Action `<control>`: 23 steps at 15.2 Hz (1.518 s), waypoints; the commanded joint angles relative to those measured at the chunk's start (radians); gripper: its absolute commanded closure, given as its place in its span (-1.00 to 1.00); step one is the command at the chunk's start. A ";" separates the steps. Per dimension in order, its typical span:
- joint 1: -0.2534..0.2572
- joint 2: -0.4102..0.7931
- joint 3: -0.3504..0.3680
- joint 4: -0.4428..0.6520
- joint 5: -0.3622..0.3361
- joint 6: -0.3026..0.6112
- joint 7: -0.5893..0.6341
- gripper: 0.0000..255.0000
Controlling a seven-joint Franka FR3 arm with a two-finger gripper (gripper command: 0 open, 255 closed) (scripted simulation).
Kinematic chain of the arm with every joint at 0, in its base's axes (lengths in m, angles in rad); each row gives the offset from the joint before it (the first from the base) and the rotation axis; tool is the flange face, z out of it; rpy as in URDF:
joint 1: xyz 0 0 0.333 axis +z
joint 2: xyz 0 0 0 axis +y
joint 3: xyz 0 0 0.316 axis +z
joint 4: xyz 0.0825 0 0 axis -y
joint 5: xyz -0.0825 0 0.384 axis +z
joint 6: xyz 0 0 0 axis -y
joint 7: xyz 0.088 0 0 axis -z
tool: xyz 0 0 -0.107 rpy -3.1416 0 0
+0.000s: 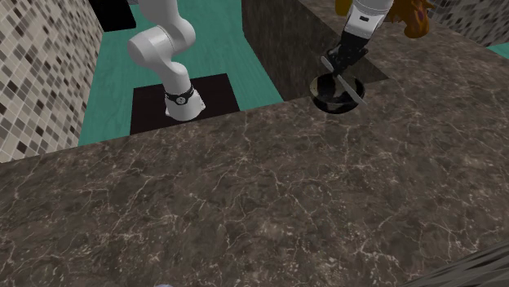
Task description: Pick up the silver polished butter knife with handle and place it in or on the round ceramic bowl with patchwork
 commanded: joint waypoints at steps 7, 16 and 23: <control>0.000 -0.001 0.000 -0.005 0.000 0.005 0.000 -1.00; 0.012 0.022 0.001 0.153 -0.009 -0.132 0.004 -1.00; 0.012 0.022 0.001 0.153 -0.008 -0.132 0.004 -1.00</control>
